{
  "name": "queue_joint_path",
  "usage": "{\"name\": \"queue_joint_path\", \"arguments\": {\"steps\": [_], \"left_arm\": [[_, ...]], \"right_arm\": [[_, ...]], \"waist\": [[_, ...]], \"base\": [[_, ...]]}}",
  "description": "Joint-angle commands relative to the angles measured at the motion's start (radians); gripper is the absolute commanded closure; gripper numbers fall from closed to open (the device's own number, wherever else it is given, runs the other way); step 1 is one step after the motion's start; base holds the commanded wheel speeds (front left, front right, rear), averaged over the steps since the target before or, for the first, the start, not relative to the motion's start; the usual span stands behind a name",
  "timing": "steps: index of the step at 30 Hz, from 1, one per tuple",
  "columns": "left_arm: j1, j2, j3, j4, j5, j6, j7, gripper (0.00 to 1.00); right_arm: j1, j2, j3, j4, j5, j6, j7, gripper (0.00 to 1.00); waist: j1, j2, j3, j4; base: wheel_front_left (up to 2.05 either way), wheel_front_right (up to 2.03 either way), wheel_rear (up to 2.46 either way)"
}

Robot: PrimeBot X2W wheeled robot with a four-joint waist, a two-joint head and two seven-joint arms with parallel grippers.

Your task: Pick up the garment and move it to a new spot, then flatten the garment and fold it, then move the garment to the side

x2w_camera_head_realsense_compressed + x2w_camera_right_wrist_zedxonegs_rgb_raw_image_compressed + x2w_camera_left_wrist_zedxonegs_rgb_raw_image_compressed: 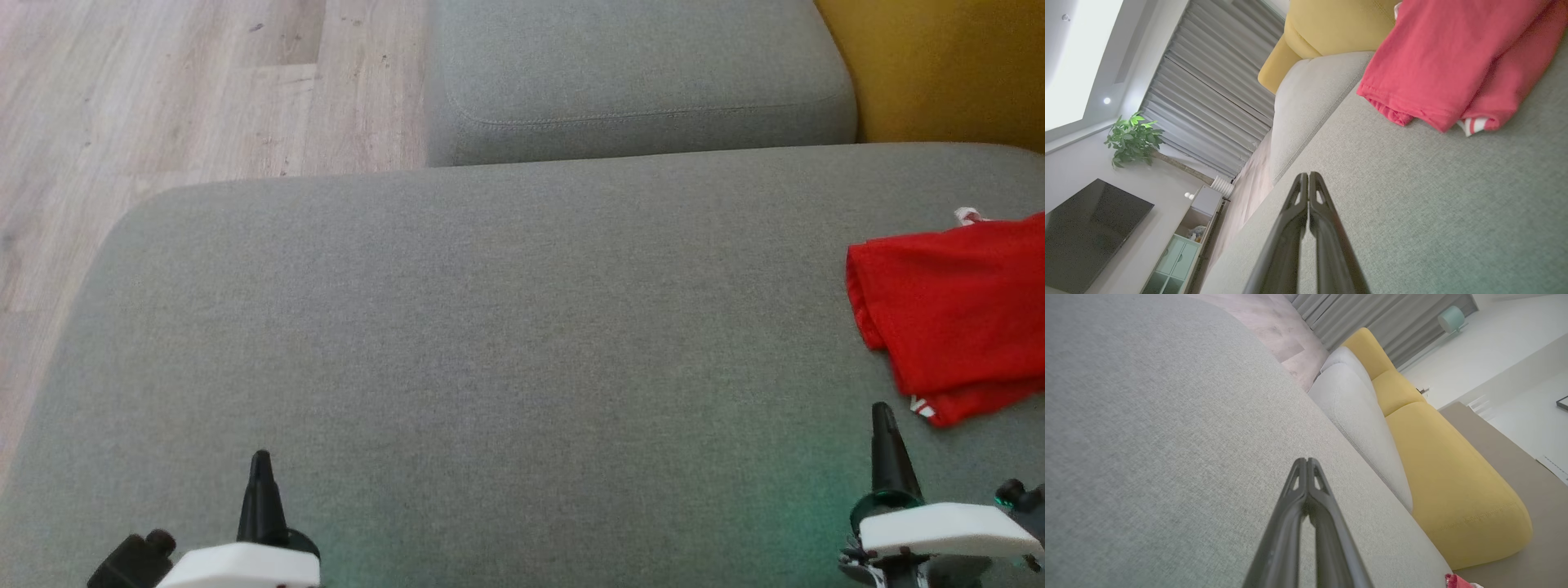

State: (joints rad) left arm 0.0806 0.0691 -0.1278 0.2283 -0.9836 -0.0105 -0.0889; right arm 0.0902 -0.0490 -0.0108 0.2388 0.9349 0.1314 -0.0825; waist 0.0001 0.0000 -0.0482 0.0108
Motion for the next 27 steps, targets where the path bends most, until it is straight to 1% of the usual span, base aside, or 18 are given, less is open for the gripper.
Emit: {"name": "queue_joint_path", "arguments": {"steps": [1, 24, 27], "left_arm": [[-0.059, 0.013, 0.034, -0.023, -0.034, -0.013, 0.006, 1.00], [-0.109, 0.013, 0.098, -0.008, -0.286, -0.056, 0.069, 1.00], [-0.118, 0.013, 0.110, -0.006, -0.331, -0.063, 0.081, 1.00]], "right_arm": [[-0.056, -0.025, 0.003, -0.029, 0.039, 0.000, 0.009, 1.00], [-0.112, -0.026, -0.024, -0.016, 0.305, -0.001, 0.071, 1.00], [-0.122, -0.026, -0.029, -0.014, 0.354, -0.001, 0.083, 1.00]], "waist": [[-0.0001, 0.0000, 0.002, 0.000], [-0.0001, 0.0000, 0.022, -0.005], [-0.0001, 0.0000, 0.025, -0.005]], "base": [[0.00, 0.00, 0.00], [0.00, 0.00, 0.00], [0.00, 0.00, 0.00]]}}
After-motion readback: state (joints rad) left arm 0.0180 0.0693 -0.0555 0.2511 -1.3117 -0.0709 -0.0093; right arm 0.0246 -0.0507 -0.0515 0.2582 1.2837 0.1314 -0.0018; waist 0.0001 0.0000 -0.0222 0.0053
